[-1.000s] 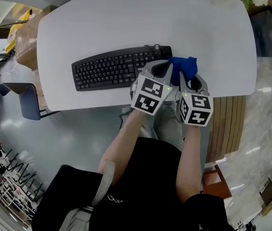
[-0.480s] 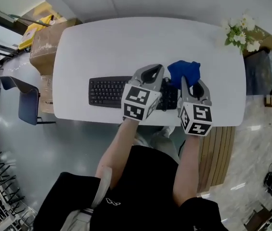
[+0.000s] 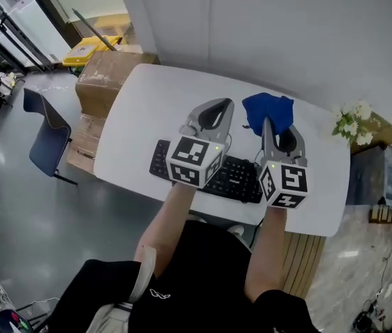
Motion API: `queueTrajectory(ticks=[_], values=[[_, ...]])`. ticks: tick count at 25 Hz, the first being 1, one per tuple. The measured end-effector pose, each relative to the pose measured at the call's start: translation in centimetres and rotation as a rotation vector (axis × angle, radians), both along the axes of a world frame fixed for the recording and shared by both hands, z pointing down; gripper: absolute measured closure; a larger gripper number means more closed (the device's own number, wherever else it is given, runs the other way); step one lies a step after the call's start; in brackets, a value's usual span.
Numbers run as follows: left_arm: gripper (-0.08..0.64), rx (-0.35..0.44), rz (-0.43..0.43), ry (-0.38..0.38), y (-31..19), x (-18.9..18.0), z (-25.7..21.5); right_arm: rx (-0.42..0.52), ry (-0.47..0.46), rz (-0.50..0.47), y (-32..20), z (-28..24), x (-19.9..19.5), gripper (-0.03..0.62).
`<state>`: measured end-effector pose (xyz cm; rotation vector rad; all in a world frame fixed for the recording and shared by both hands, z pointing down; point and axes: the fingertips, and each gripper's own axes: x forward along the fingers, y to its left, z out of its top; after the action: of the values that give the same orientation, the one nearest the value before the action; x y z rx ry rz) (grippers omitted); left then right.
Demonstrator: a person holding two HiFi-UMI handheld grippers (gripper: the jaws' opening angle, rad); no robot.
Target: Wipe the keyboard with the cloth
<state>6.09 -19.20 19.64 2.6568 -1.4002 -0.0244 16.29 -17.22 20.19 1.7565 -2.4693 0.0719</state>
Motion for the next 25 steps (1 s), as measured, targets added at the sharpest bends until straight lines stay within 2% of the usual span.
queueTrajectory(ticks=[5, 8, 14, 25], values=[[0.563, 0.120, -0.084, 0.029, -0.4, -3.6, -5.3, 0.094, -0.013, -0.070, -1.8, -4.6, -3.2, 0.506], [0.565, 0.160, -0.135, 0.035, -0.4, -6.0, -7.1, 0.126, -0.010, -0.099, -2.4, -5.8, -5.5, 0.506], [0.563, 0.184, -0.168, 0.050, -0.3, -7.2, -8.0, 0.144, 0.013, -0.137, -2.7, -6.7, -7.2, 0.508], [0.563, 0.184, -0.161, 0.035, -0.5, -6.6, -7.7, 0.138, 0.023, -0.142, -2.9, -6.5, -7.2, 0.508]])
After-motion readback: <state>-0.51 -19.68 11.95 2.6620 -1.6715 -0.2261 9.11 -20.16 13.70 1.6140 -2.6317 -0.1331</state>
